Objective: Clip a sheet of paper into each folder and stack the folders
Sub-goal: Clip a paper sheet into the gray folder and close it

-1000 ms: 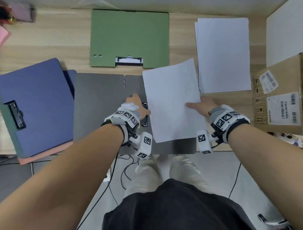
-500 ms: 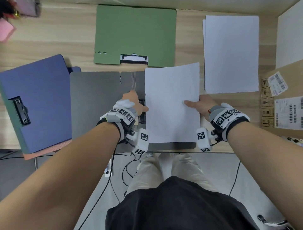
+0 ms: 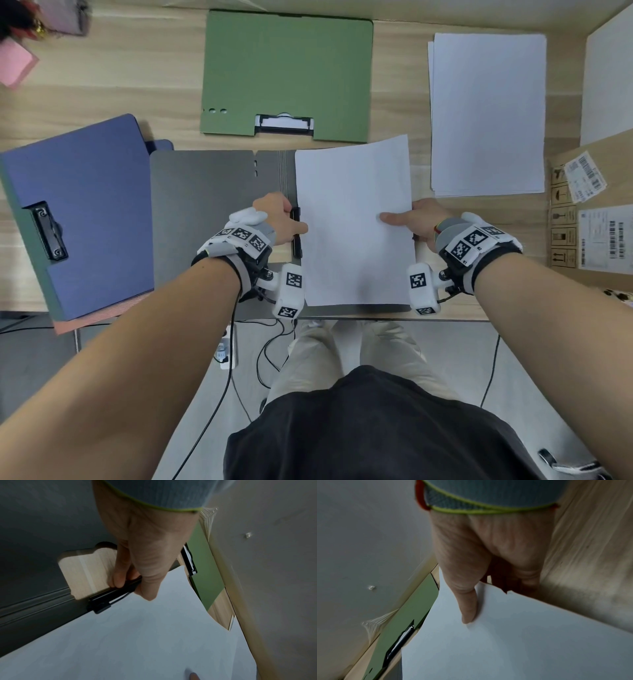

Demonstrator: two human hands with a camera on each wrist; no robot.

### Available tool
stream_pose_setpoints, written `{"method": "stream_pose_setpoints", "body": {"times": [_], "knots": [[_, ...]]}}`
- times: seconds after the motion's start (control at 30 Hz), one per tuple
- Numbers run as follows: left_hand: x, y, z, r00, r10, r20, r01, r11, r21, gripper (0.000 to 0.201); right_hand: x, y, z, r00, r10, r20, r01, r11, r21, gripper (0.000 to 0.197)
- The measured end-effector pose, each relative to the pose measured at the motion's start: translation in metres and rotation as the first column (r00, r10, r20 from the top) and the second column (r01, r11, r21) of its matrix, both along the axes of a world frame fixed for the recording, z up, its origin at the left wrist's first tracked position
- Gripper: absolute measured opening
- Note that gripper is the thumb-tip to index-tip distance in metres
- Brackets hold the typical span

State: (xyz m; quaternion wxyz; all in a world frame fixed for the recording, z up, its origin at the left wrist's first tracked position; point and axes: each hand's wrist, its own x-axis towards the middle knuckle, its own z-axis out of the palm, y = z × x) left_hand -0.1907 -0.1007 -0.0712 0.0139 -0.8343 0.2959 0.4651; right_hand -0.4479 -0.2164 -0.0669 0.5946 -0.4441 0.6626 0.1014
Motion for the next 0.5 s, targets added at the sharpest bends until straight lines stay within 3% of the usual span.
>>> {"method": "stream_pose_setpoints", "body": {"times": [0.5], "knots": [[-0.0015, 0.0024, -0.0018, 1.0, 0.014, -0.002, -0.014, 0.999, -0.035, 0.052, 0.0062, 0.004, 0.0028, 0.995, 0.083, -0.054, -0.085, 0.996, -0.04, 0.062]]}}
